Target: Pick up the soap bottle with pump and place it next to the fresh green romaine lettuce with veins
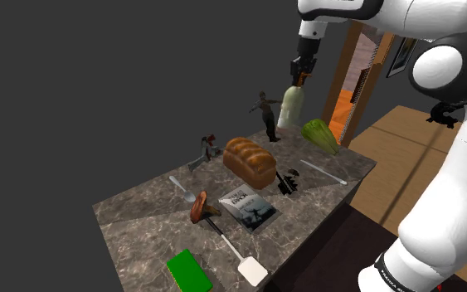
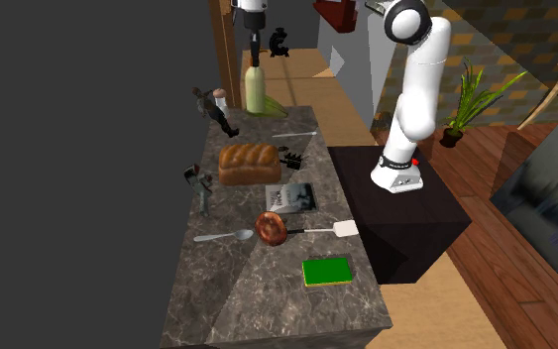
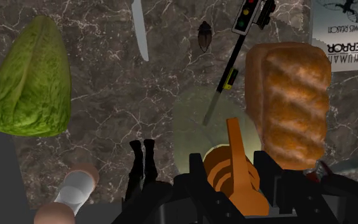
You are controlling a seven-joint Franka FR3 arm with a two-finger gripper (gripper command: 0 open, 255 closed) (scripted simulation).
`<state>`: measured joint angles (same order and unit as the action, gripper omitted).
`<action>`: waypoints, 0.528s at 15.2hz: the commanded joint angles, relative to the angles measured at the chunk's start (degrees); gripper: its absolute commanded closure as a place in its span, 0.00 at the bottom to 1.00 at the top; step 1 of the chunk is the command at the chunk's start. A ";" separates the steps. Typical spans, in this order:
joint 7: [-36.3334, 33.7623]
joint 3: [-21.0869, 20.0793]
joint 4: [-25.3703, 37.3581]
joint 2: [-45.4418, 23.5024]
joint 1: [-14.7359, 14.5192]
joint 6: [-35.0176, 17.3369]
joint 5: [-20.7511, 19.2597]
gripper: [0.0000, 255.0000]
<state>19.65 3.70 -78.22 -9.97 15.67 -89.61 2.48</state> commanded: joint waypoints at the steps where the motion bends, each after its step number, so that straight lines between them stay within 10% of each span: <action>1: 2.71 1.05 2.30 -1.86 1.65 0.52 0.37 1.00; 8: 9.64 3.47 8.64 -7.46 6.50 1.58 1.70 1.00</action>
<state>28.74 7.05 -68.88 -17.44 21.89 -87.31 4.12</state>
